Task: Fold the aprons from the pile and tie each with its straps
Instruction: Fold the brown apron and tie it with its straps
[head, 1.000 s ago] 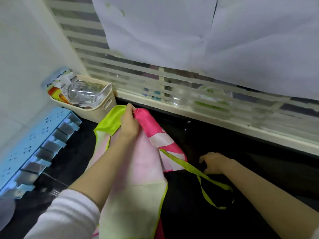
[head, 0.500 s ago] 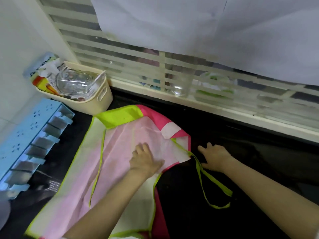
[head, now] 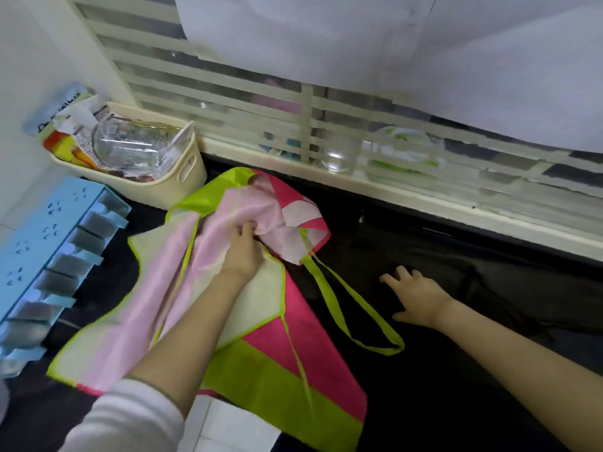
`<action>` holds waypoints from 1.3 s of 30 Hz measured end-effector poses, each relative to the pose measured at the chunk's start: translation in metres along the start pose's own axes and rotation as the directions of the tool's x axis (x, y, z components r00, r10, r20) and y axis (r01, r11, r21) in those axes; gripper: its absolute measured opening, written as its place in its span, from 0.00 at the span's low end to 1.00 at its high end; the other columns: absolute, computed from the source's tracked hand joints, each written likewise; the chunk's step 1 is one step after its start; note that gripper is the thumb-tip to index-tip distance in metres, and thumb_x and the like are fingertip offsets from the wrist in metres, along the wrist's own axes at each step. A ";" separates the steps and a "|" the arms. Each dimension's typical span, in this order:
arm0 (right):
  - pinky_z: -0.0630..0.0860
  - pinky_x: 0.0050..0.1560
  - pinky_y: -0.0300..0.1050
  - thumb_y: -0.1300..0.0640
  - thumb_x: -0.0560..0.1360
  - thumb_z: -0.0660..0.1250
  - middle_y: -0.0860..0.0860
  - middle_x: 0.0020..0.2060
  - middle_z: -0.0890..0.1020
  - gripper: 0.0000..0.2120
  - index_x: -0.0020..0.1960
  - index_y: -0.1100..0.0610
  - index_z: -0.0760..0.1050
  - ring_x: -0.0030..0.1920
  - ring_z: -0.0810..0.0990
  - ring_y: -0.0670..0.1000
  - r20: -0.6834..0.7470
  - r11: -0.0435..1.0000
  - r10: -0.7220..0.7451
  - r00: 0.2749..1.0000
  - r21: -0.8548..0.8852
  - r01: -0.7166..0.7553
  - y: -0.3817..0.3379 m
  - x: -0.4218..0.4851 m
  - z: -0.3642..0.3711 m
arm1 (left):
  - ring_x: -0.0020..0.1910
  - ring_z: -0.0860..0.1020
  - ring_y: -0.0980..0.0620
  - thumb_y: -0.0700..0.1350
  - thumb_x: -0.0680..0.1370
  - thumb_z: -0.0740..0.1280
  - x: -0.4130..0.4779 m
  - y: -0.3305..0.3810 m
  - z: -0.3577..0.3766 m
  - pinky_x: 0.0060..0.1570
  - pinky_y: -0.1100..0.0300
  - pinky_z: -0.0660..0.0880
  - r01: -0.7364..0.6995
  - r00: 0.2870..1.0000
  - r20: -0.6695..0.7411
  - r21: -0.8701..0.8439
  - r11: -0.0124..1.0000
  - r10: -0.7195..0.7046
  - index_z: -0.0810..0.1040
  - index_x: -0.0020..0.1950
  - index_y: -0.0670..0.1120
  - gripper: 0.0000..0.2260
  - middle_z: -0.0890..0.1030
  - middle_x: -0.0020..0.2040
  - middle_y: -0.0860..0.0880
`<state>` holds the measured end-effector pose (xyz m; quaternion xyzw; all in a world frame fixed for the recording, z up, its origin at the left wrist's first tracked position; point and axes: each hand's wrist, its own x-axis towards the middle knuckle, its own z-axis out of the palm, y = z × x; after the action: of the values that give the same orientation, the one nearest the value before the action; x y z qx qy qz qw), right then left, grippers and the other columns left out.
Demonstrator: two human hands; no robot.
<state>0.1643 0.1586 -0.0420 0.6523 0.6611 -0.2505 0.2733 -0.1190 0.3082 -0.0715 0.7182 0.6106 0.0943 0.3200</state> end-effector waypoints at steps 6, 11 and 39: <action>0.68 0.66 0.50 0.49 0.75 0.66 0.57 0.71 0.58 0.37 0.76 0.51 0.49 0.68 0.65 0.58 -0.053 0.997 0.065 0.996 -0.038 -0.067 -0.006 -0.006 0.014 | 0.61 0.68 0.38 0.33 0.72 0.63 -0.018 0.016 0.013 0.53 0.46 0.69 0.002 0.995 -0.097 0.403 0.915 0.040 0.65 0.69 0.41 0.26 0.67 0.64 0.37; 0.70 0.65 0.48 0.53 0.77 0.63 0.55 0.72 0.58 0.31 0.76 0.52 0.52 0.70 0.62 0.56 -0.126 1.000 -0.005 0.992 -0.013 0.003 -0.023 -0.005 0.029 | 0.46 0.76 0.43 0.41 0.56 0.77 -0.081 0.030 0.054 0.40 0.52 0.74 -0.404 0.884 0.039 0.565 0.720 0.466 0.76 0.58 0.49 0.31 0.77 0.52 0.43; 0.75 0.53 0.42 0.39 0.78 0.55 0.43 0.68 0.65 0.22 0.66 0.49 0.67 0.61 0.71 0.47 -0.246 0.985 -0.059 0.968 0.143 0.096 0.096 -0.112 0.131 | 0.65 0.69 0.42 0.45 0.82 0.54 -0.150 0.147 0.156 0.62 0.49 0.68 -0.427 0.867 0.362 0.189 0.884 0.342 0.68 0.67 0.43 0.14 0.68 0.67 0.42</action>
<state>0.2646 -0.0104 -0.0577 0.6706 0.6930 -0.2304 0.1299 0.0477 0.1061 -0.0704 0.8677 0.4010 -0.0423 0.2908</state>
